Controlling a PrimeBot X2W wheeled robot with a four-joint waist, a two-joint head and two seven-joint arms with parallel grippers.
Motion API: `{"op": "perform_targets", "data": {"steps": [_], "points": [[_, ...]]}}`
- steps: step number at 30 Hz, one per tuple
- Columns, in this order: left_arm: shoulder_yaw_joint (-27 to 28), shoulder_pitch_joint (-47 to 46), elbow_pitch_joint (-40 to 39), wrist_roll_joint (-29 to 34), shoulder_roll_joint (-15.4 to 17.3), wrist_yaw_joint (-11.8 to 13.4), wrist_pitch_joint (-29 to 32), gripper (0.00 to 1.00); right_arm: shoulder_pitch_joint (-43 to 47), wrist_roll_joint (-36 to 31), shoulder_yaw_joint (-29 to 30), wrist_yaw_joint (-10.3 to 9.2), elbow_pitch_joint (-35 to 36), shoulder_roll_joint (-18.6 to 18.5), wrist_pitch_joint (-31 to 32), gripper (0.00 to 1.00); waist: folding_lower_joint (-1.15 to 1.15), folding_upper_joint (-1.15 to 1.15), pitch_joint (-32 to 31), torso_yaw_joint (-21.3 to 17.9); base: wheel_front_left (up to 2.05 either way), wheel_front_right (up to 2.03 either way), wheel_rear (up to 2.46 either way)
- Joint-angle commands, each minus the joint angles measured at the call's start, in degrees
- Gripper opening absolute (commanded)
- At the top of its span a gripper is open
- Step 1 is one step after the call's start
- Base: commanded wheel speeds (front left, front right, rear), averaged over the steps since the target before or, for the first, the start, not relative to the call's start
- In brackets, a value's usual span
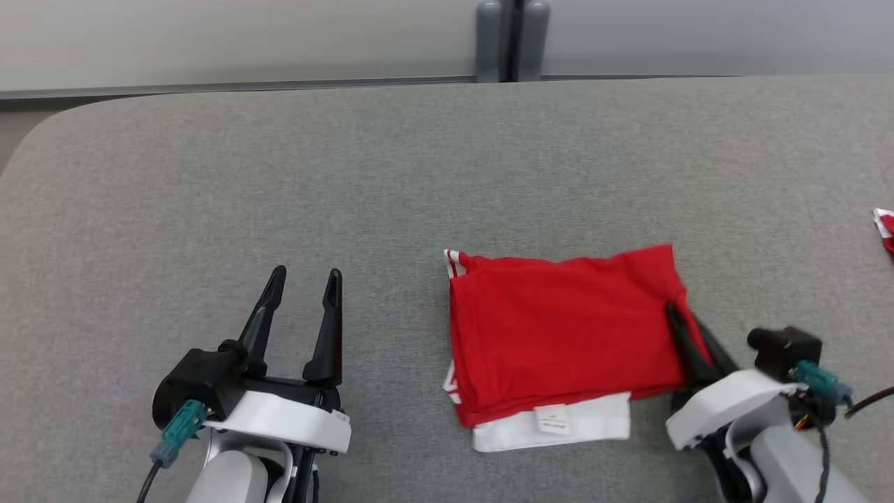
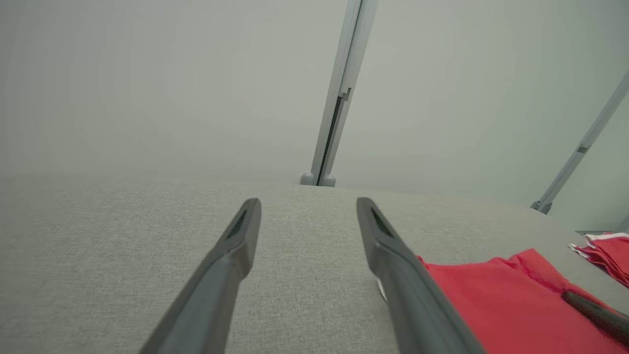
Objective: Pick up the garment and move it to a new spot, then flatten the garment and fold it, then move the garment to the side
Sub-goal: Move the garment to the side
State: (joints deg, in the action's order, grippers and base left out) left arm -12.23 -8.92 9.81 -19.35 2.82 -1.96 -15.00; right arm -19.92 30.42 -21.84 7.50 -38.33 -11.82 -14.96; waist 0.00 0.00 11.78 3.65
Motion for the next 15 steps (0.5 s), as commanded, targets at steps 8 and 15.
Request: {"op": "perform_targets", "data": {"steps": [8,15], "points": [[0.34,-1.46,-0.15,0.37,0.19,-0.46,-0.23,1.0,-0.97,-12.55,1.76,-0.02,9.5,-6.26,-0.18,0.0,0.0,0.0,0.63,-6.03,0.0,0.0,0.0],[-0.95,-4.42,-1.05,2.18,0.21,-1.2,-0.16,1.0,-5.74,-15.19,-0.68,-0.02,14.23,-15.7,-0.18,0.0,0.0,0.0,4.4,-12.2,0.0,0.0,0.0]]}}
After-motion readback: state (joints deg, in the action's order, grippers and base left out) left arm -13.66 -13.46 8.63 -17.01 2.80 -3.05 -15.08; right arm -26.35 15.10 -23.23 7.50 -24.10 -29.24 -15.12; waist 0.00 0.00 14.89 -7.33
